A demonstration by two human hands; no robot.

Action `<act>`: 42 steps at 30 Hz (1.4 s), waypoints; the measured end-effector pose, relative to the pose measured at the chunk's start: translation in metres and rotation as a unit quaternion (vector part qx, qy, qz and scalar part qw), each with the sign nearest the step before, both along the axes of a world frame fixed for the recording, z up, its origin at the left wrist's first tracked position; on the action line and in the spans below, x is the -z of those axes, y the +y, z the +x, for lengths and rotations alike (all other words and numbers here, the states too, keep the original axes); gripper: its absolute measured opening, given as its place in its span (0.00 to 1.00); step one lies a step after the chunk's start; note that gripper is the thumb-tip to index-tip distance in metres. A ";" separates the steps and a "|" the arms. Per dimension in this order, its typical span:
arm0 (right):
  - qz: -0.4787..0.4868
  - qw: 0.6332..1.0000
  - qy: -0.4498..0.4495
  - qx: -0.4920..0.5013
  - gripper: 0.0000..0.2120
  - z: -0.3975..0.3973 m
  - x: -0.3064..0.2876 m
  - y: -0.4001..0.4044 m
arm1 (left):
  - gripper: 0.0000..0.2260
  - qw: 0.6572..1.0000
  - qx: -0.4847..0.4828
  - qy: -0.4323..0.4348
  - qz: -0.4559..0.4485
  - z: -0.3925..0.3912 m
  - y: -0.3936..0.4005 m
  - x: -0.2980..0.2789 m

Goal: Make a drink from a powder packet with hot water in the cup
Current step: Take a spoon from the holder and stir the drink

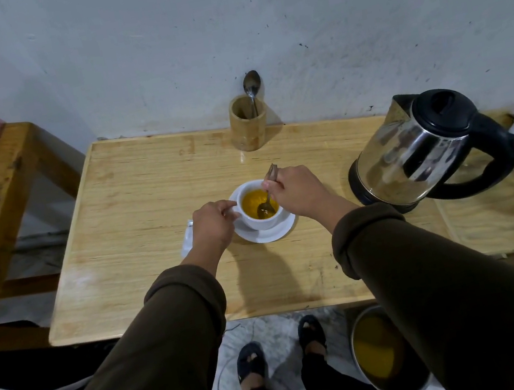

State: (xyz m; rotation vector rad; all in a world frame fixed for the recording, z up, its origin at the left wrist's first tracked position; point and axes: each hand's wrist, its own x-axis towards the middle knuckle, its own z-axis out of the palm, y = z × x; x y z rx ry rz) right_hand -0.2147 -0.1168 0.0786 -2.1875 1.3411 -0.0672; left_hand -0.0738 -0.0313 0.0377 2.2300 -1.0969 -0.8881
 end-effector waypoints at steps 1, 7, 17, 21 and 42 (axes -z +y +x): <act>-0.014 1.000 0.009 0.001 0.16 0.000 -0.001 -0.001 | 0.14 1.000 0.003 -0.002 -0.001 0.000 0.000 0.000; -0.073 0.997 0.024 -0.010 0.16 0.002 -0.003 0.003 | 0.14 1.000 0.010 -0.006 -0.008 0.000 0.001 0.000; 0.059 0.997 -0.041 0.003 0.14 -0.001 -0.011 0.009 | 0.14 1.000 0.001 -0.010 -0.010 -0.001 0.000 0.003; 0.058 0.998 -0.036 0.013 0.13 -0.003 -0.014 0.009 | 0.14 0.999 -0.001 -0.033 -0.031 -0.004 0.001 0.003; 0.244 0.950 -0.137 0.135 0.16 -0.038 -0.026 0.049 | 0.17 0.996 0.007 -0.042 -0.078 -0.009 0.019 0.008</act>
